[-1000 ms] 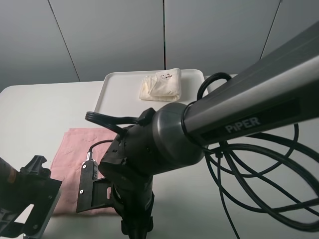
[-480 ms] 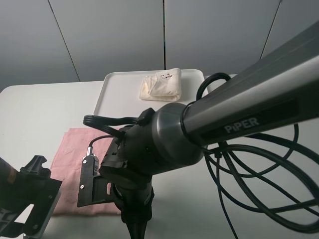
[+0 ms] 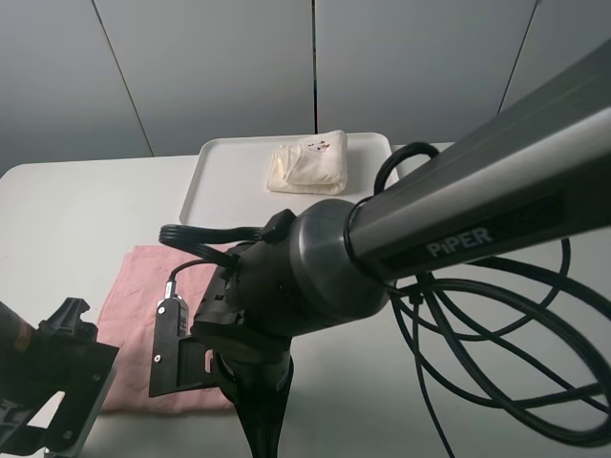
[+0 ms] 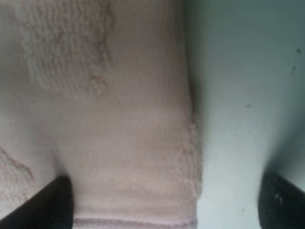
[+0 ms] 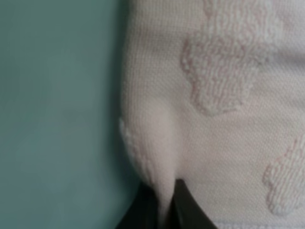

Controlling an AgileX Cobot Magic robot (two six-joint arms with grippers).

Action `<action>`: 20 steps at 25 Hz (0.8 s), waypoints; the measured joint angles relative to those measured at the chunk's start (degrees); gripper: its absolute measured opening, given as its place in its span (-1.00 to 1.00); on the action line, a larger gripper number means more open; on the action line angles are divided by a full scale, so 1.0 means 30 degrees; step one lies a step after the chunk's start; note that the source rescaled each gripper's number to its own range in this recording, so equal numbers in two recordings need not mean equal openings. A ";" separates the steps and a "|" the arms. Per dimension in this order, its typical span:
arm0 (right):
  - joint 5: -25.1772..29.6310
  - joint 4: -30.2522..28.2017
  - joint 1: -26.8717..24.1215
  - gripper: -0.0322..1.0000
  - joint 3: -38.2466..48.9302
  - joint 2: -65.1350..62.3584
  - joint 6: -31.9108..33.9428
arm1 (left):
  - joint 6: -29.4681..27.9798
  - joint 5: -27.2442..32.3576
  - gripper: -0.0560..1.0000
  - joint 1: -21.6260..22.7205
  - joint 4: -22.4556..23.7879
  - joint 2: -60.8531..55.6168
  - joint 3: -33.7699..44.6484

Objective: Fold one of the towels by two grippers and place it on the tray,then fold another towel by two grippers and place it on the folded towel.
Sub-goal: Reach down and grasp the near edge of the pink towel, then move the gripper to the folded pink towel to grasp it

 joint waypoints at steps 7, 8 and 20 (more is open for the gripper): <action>0.0000 -0.0011 0.0000 -0.93 0.0000 0.0000 0.0000 | -0.0037 -0.0087 0.81 0.0000 0.0044 -0.0016 0.0129; 0.0000 -0.0011 0.0000 -0.93 0.0000 0.0000 0.0000 | -0.0037 -0.0128 0.67 0.0000 0.0044 -0.0016 0.0178; 0.0000 0.0402 0.0000 -0.93 0.0000 0.0000 0.0000 | -0.0101 -0.1404 -0.72 0.0000 0.0010 -0.0012 0.0178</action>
